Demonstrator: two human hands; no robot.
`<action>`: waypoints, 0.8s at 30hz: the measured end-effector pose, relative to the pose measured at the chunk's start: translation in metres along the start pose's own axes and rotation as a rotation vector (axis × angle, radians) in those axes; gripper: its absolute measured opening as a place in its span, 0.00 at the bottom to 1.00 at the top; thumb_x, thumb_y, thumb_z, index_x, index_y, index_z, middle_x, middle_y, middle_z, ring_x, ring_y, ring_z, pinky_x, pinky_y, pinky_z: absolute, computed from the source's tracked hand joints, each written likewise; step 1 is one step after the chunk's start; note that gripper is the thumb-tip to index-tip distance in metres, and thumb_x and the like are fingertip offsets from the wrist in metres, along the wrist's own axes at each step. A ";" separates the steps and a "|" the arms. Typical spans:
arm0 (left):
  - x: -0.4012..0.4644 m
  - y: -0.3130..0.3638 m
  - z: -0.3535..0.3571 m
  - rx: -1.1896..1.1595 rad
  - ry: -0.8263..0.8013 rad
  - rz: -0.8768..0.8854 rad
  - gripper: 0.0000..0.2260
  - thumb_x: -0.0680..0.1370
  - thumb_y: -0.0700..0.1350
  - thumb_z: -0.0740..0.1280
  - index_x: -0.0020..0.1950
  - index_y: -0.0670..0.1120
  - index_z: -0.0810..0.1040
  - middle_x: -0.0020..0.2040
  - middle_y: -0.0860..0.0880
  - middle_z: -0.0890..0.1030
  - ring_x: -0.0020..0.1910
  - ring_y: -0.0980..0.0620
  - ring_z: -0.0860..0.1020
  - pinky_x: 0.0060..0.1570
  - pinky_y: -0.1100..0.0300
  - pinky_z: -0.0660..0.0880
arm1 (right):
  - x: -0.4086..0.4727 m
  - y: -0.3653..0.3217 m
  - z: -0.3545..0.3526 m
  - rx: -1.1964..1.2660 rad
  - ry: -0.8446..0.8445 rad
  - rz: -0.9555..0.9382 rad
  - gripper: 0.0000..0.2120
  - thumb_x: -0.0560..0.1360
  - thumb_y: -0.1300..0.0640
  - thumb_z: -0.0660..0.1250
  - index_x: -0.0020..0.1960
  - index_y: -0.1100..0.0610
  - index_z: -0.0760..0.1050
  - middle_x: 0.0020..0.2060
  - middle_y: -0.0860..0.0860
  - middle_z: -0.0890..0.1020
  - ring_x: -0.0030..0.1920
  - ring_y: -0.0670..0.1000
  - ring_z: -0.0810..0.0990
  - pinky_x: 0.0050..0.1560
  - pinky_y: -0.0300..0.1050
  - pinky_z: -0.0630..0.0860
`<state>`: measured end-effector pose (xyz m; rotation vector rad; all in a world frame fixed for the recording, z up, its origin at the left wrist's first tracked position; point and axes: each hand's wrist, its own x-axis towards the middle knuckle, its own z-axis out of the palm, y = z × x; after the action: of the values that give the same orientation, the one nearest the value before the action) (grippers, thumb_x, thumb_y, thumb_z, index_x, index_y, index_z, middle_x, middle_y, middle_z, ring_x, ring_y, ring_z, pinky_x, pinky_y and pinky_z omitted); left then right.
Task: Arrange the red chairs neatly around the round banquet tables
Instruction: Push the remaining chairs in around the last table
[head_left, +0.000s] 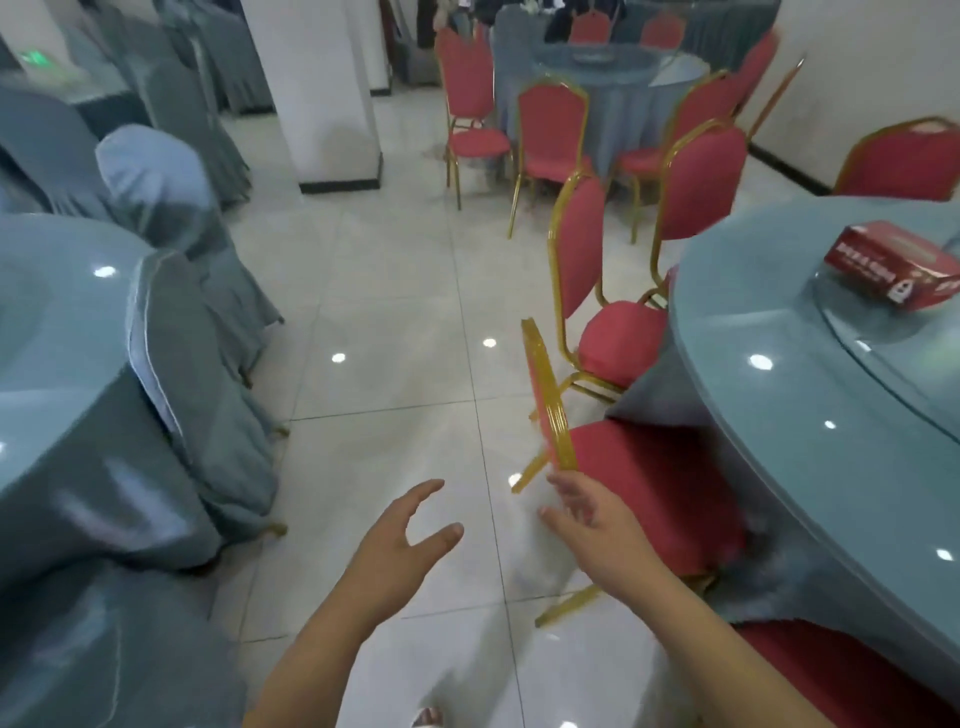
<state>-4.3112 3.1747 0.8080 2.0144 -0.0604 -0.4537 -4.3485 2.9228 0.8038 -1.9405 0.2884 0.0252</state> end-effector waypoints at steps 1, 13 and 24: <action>0.015 -0.001 -0.020 0.000 -0.011 0.000 0.23 0.75 0.59 0.71 0.68 0.69 0.69 0.68 0.68 0.67 0.68 0.62 0.65 0.70 0.55 0.64 | 0.014 -0.013 0.011 0.009 0.012 -0.009 0.19 0.68 0.40 0.71 0.58 0.39 0.75 0.58 0.41 0.79 0.60 0.42 0.76 0.62 0.43 0.73; 0.260 0.015 -0.127 0.043 -0.137 0.065 0.24 0.74 0.59 0.71 0.68 0.68 0.69 0.70 0.66 0.68 0.70 0.61 0.66 0.69 0.57 0.65 | 0.210 -0.064 0.048 0.006 0.144 0.064 0.20 0.71 0.45 0.75 0.62 0.42 0.76 0.58 0.38 0.79 0.60 0.40 0.76 0.60 0.42 0.74; 0.522 0.112 -0.176 0.080 -0.175 0.074 0.21 0.76 0.55 0.71 0.67 0.66 0.71 0.68 0.64 0.71 0.69 0.60 0.68 0.66 0.62 0.66 | 0.491 -0.118 0.029 0.108 0.219 0.059 0.18 0.75 0.47 0.71 0.64 0.41 0.73 0.60 0.38 0.76 0.61 0.40 0.74 0.62 0.46 0.74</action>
<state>-3.7500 3.1482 0.8245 2.0387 -0.2638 -0.5876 -3.8435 2.8978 0.8253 -1.8291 0.4826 -0.1625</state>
